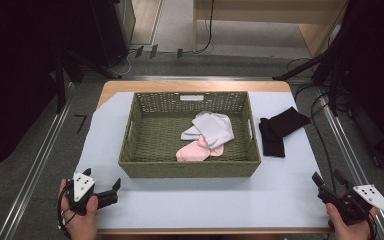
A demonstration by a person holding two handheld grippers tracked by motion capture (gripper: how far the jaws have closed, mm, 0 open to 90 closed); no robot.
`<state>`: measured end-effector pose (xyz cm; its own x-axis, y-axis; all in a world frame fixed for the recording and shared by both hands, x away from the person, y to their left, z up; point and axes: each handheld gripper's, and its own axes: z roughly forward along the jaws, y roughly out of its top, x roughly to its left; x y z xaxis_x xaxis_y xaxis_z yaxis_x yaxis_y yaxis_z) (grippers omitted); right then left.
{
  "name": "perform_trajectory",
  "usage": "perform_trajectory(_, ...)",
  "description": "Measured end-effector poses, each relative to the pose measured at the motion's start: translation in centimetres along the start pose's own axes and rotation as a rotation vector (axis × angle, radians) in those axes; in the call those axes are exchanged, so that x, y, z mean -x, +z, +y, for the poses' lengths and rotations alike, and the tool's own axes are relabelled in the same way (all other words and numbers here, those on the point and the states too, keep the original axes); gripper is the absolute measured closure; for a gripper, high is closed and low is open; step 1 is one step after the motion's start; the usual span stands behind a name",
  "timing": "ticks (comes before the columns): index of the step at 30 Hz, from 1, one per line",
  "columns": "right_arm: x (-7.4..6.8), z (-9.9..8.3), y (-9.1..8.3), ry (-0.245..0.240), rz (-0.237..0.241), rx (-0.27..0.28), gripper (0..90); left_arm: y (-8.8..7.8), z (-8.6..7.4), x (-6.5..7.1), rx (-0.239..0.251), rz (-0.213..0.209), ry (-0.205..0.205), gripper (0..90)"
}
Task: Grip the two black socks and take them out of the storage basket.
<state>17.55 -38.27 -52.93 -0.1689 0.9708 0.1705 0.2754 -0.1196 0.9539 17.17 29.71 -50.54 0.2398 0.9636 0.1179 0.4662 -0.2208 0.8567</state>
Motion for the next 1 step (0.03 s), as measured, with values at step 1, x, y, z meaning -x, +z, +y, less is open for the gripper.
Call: perform_trajectory(1,0.0,0.0,0.0,0.0,0.0,0.0,24.8,0.0,0.0,0.0,0.0,0.0,0.0,0.6)
